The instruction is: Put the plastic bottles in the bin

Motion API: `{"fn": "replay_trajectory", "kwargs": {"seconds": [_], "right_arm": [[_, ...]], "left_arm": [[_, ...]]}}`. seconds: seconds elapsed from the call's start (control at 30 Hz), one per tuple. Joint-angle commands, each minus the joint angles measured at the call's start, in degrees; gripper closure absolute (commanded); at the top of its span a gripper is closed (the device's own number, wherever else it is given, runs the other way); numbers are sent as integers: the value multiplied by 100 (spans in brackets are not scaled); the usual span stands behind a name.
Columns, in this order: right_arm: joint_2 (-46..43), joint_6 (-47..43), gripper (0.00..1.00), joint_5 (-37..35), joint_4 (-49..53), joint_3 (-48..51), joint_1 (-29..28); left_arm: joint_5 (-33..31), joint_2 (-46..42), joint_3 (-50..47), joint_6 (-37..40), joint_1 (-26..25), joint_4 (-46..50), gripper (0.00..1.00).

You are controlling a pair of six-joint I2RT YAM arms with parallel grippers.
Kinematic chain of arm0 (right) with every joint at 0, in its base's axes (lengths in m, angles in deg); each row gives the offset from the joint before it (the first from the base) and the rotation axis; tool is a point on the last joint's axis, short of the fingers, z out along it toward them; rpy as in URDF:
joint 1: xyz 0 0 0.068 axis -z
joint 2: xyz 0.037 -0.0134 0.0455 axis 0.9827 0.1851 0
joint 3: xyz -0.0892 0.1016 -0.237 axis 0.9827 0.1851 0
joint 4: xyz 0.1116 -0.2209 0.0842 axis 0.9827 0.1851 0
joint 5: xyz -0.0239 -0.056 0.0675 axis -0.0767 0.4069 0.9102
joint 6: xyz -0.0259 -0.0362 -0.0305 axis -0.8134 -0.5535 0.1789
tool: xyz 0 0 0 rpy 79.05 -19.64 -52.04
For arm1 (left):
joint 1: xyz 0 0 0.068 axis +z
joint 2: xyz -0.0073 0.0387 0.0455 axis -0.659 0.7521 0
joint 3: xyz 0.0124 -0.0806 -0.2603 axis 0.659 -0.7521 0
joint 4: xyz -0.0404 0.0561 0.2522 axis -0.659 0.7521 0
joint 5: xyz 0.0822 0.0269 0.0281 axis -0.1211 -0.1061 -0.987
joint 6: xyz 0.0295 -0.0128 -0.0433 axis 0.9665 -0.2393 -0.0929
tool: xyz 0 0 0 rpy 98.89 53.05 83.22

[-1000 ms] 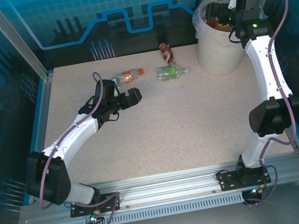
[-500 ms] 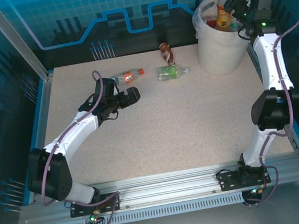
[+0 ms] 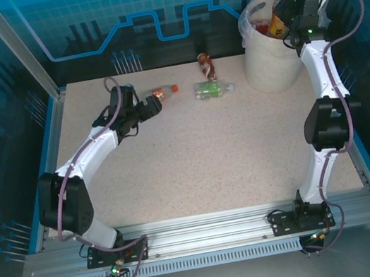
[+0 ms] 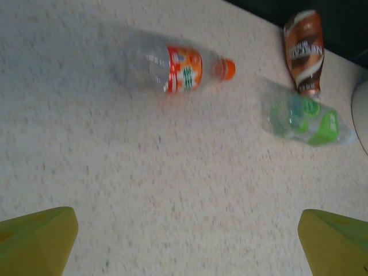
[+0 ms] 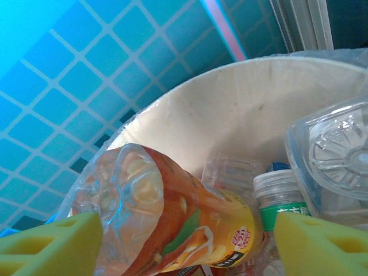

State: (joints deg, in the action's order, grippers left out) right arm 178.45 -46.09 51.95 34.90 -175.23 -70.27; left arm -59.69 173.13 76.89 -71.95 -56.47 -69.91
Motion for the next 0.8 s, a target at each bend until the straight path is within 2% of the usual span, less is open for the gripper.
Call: {"fn": "replay_trajectory", "kwargs": {"seconds": [0.0,0.13,0.27,0.43,0.63,0.77], "right_arm": [[79,-326,28,126,-45,-65,-18],[-155,-767,41,584,-141,379,-48],[-318,-1321,47,1003,109,556,-96],[-217,-1814,55,931,725,398,-190],[-253,-2071,56,1552,1013,145,-220],[-603,-2170,49,1796,897,263,-273]], "left_arm": [[-282,430,618,358,162,-210,1],[-256,1012,1285,446,292,-235,1],[-257,1572,1908,657,393,-198,1],[-107,2181,2570,841,479,-181,1],[-102,2845,3216,1300,502,-187,1],[93,3358,3751,1354,573,-76,1]]}}
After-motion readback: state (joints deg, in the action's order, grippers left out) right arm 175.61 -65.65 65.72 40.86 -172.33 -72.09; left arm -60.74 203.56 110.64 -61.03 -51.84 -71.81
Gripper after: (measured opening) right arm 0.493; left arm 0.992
